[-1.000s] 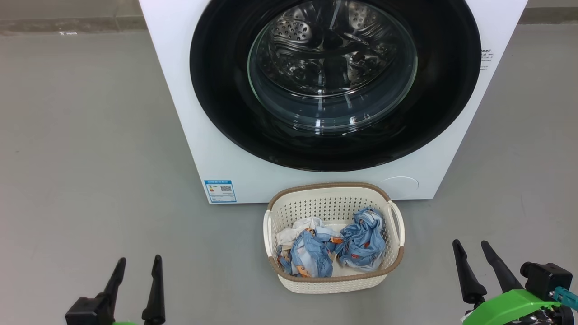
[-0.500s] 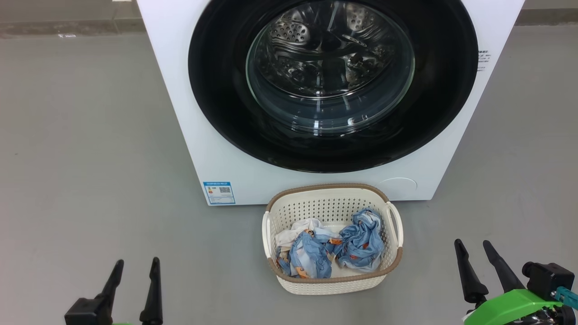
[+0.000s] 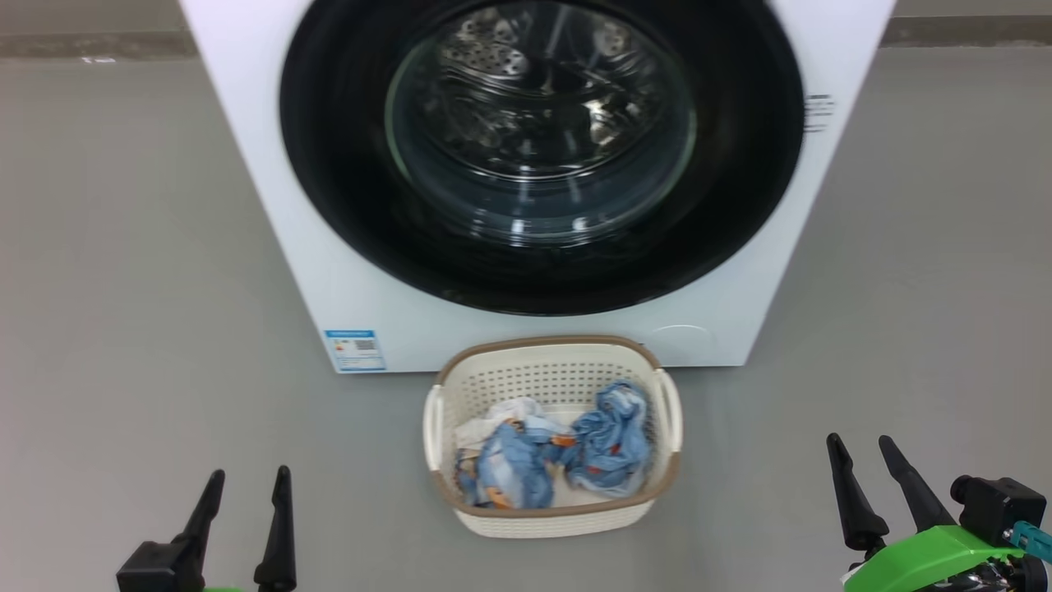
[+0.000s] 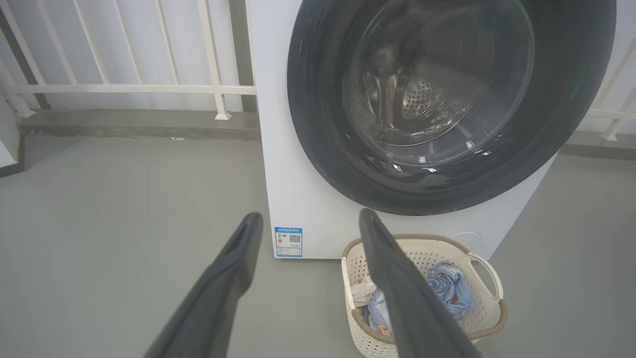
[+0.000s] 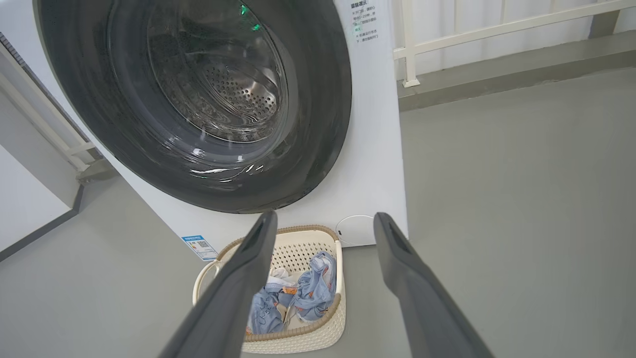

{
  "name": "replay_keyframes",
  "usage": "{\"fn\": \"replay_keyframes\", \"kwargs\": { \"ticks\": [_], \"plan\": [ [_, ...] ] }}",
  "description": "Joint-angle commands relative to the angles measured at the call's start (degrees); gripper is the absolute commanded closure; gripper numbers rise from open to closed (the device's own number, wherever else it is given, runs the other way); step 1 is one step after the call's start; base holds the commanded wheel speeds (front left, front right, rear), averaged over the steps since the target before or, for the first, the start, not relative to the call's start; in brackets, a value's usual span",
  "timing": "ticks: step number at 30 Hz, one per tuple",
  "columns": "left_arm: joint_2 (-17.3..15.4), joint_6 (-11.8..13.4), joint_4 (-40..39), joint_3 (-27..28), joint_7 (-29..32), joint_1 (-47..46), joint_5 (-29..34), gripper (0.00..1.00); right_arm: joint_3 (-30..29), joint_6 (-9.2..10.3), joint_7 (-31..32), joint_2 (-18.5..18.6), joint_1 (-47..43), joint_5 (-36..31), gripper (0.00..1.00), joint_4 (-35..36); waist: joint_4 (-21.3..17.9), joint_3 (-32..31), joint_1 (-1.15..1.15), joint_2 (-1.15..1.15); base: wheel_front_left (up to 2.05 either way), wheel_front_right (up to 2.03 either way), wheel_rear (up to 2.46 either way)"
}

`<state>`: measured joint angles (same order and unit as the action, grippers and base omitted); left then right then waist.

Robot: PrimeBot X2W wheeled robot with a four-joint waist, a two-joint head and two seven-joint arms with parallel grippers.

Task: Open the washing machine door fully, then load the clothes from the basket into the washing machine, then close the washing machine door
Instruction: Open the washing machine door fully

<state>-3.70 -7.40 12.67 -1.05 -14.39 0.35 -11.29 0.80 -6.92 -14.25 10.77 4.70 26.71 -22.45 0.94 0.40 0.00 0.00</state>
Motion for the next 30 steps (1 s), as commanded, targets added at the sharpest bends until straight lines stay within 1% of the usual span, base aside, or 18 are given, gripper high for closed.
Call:
{"fn": "replay_keyframes", "kwargs": {
  "ticks": [1,16,19,24,30],
  "plan": [
    [-0.6,-0.1,-1.6,1.8,-0.6,-0.8,0.3,0.00,0.9,-0.57,-0.7,0.8,1.1,-0.6,0.00,1.6,0.0,0.0,0.00,0.00,1.23,1.23,-2.46],
    [-0.5,-0.1,-1.7,1.9,-0.6,-1.2,-0.5,0.00,1.1,-0.57,-0.7,0.7,1.5,-0.6,0.00,1.7,0.0,0.6,0.00,0.00,1.23,1.23,-2.46],
    [-0.2,-0.1,-1.8,1.9,-0.6,-1.3,-2.6,0.00,1.0,-0.57,-0.7,0.7,1.5,-0.6,0.00,1.6,-0.1,0.7,0.00,0.00,1.13,1.13,-2.25],
    [-0.4,-0.1,-2.0,1.5,-0.6,-1.5,-3.1,0.00,0.9,-0.57,-0.7,0.8,1.6,-0.5,0.00,1.7,-0.1,0.9,0.00,0.00,0.81,0.81,-1.62],
    [-0.4,-0.1,-2.0,1.3,-0.6,-1.7,-3.2,0.00,0.9,-0.57,-0.7,0.8,1.7,-0.5,0.00,1.8,-0.1,1.1,0.00,0.00,0.40,0.40,-0.81]
  ]
}}
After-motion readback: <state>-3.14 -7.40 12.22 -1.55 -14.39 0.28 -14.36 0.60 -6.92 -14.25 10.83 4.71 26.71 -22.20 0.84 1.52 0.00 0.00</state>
